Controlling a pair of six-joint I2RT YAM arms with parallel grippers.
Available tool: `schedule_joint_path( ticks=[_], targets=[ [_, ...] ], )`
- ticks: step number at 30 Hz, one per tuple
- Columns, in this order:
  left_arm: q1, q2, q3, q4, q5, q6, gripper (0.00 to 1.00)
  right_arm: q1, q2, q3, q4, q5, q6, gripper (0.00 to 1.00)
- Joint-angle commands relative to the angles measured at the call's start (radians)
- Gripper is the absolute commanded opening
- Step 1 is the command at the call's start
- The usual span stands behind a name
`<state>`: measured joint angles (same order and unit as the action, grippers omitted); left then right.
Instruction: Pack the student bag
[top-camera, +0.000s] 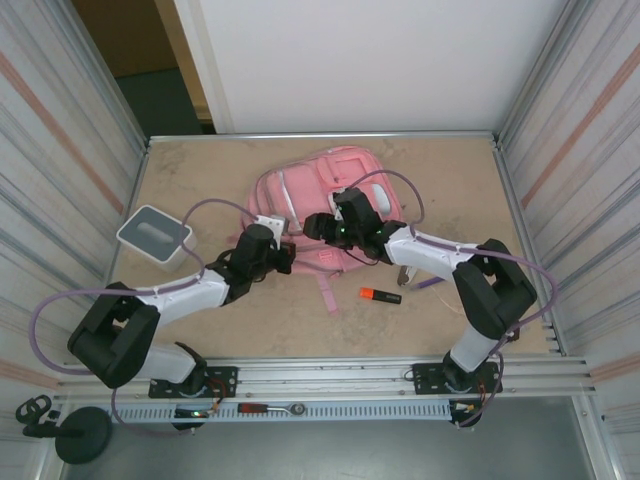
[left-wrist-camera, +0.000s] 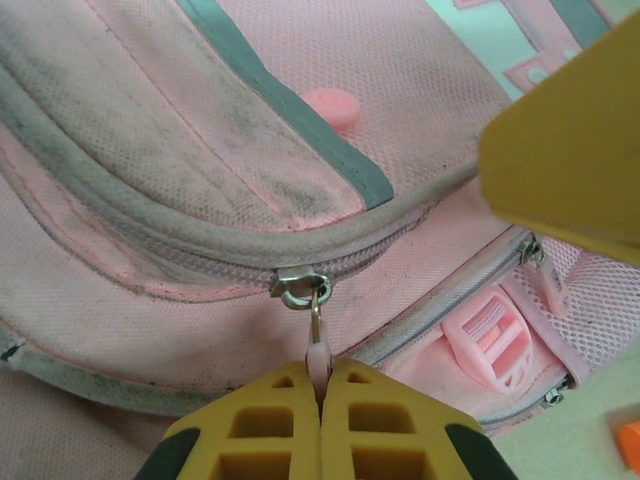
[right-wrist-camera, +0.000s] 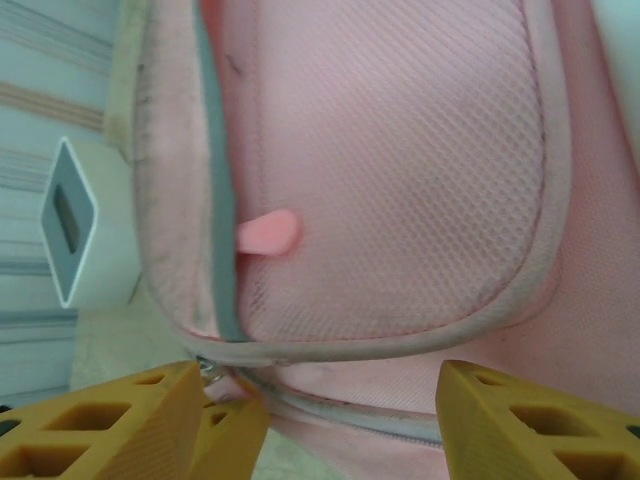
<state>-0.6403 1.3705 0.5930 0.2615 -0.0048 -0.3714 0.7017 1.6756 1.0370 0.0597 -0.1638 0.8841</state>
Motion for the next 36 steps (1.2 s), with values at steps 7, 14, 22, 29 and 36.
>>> schedule_joint_path(
  ticks=[7,14,22,29,36],
  targets=[
    [-0.034,0.027,0.099,-0.028,0.084,-0.003,0.00,-0.083,0.065,0.010,0.087,-0.073,0.134,0.61],
    [-0.036,0.059,0.164,-0.162,0.028,0.043,0.00,-0.152,0.049,-0.002,0.028,-0.059,0.079,0.19],
    [-0.027,0.050,0.241,-0.366,-0.147,0.142,0.00,-0.246,0.021,0.025,-0.106,-0.163,-0.110,0.00],
    [-0.002,0.048,0.254,-0.417,-0.196,0.224,0.00,-0.355,0.030,0.118,-0.286,-0.300,-0.285,0.00],
    [-0.029,0.059,0.261,-0.326,0.035,0.262,0.00,-0.402,0.075,0.257,-0.468,-0.327,-0.382,0.03]
  ],
)
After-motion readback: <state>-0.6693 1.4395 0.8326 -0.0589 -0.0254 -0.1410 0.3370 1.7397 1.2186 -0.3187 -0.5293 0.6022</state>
